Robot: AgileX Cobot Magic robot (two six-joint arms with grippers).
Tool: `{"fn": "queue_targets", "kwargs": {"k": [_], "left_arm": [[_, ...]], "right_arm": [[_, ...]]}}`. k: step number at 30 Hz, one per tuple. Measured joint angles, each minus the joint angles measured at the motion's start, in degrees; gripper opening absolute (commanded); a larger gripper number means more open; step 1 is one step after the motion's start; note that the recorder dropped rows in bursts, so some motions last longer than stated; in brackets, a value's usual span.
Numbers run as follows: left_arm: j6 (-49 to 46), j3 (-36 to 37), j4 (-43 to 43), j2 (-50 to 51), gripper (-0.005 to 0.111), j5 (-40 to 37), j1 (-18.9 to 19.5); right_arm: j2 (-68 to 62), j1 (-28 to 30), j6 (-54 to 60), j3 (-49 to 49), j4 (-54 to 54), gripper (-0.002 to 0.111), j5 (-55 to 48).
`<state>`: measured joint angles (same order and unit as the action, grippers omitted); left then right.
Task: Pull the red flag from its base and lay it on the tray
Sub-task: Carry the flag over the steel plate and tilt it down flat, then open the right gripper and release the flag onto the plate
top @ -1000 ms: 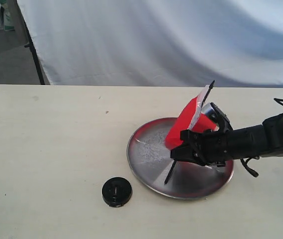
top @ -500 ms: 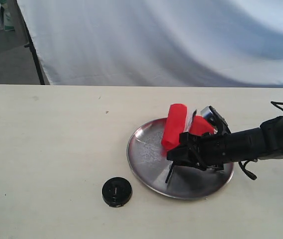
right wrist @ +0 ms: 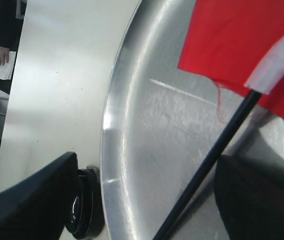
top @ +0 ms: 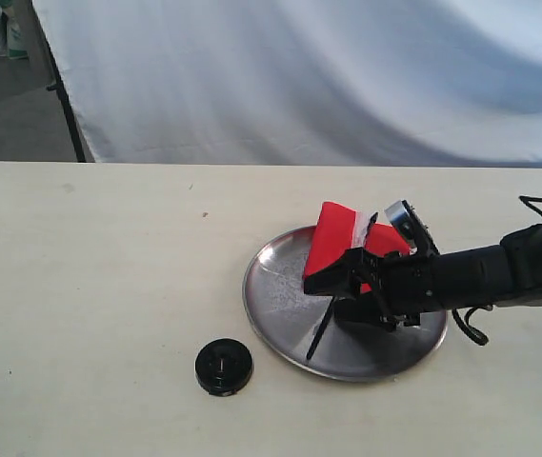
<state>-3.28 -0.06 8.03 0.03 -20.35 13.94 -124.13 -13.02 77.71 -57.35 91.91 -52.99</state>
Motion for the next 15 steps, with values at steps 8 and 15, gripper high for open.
{"fn": "queue_targets", "kwargs": {"k": [8, 15], "left_arm": [[0.00, 0.00, 0.00, 0.00, 0.000, 0.00, 0.00], [0.00, 0.00, 0.00, 0.00, 0.000, 0.00, 0.00]], "right_arm": [[-0.61, 0.00, -1.69, 0.00, -0.81, 0.072, -3.09], [-1.03, 0.00, -2.81, 0.01, -1.92, 0.072, -11.74]]}}
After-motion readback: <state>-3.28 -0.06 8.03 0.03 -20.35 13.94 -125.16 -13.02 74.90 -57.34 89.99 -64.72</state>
